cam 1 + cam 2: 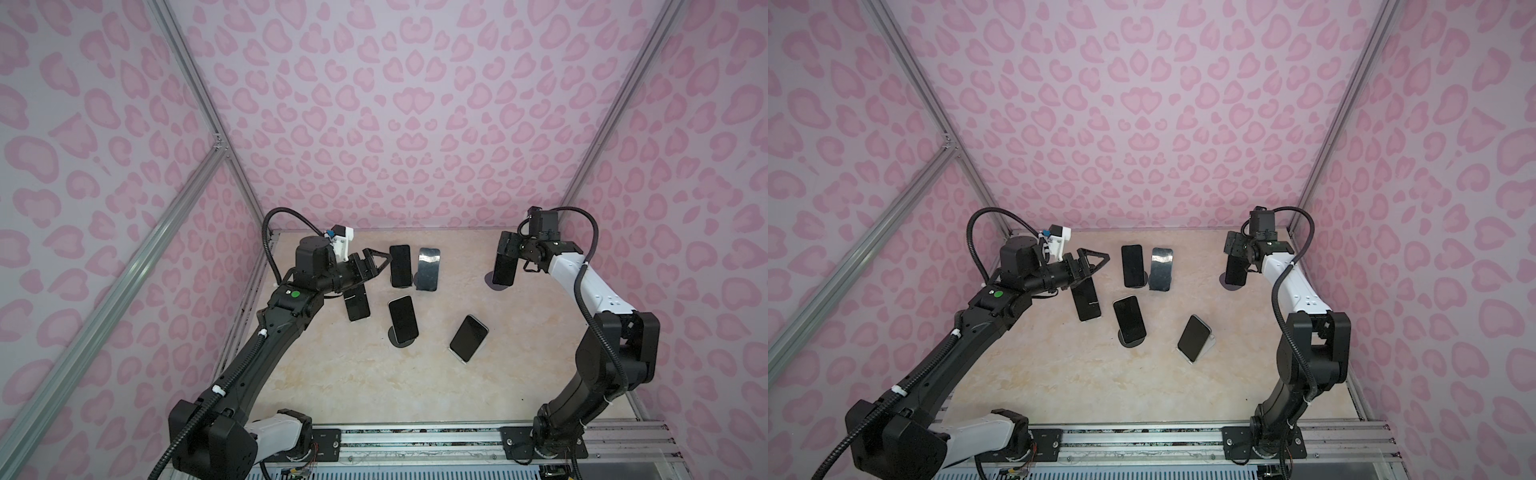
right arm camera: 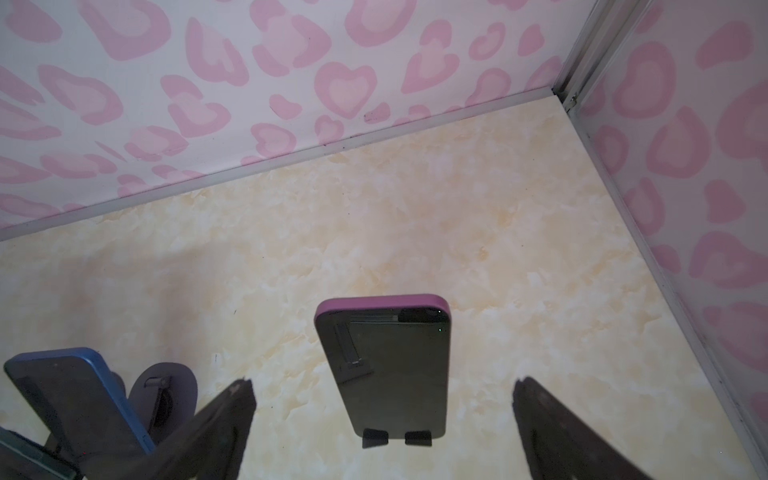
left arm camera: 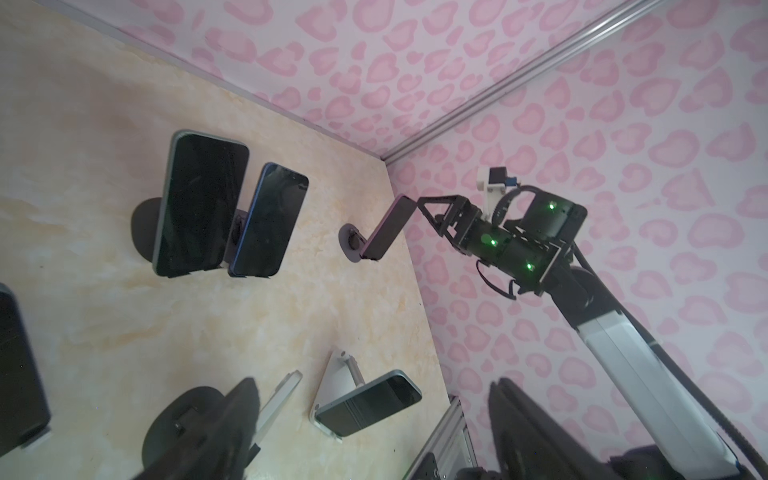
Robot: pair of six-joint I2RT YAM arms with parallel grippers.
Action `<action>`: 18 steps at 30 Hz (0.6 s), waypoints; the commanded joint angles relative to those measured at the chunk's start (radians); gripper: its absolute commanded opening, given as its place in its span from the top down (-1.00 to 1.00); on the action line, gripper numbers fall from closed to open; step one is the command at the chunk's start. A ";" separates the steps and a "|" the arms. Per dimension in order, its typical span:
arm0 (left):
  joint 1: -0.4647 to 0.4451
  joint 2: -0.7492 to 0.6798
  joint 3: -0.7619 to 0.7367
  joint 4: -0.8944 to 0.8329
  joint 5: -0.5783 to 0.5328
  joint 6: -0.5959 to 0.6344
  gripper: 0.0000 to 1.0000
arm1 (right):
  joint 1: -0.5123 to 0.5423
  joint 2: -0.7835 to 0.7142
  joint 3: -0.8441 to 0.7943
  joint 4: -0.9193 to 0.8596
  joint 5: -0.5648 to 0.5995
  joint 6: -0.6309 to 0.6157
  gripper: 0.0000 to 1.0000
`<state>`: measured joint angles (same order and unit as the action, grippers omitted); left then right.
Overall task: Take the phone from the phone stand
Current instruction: 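Close the right gripper, lift the phone off while the left arm reaches forward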
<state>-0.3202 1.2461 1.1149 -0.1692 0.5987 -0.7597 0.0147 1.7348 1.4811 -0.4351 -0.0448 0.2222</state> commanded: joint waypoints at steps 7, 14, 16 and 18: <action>-0.004 -0.011 -0.039 0.022 0.033 0.039 -0.80 | -0.003 0.077 0.048 -0.034 0.005 -0.040 -0.99; -0.004 -0.013 -0.042 0.028 0.039 0.040 -0.80 | -0.002 0.137 0.094 -0.052 0.022 -0.042 -0.99; -0.004 -0.013 -0.041 0.029 0.041 0.039 -0.80 | -0.001 0.153 0.114 -0.069 0.025 -0.036 -0.99; -0.003 -0.013 -0.041 0.031 0.044 0.039 -0.80 | 0.002 0.165 0.119 -0.073 0.042 -0.028 -0.99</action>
<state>-0.3229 1.2404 1.0737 -0.1658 0.6254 -0.7319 0.0113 1.8835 1.5929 -0.4789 -0.0265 0.1886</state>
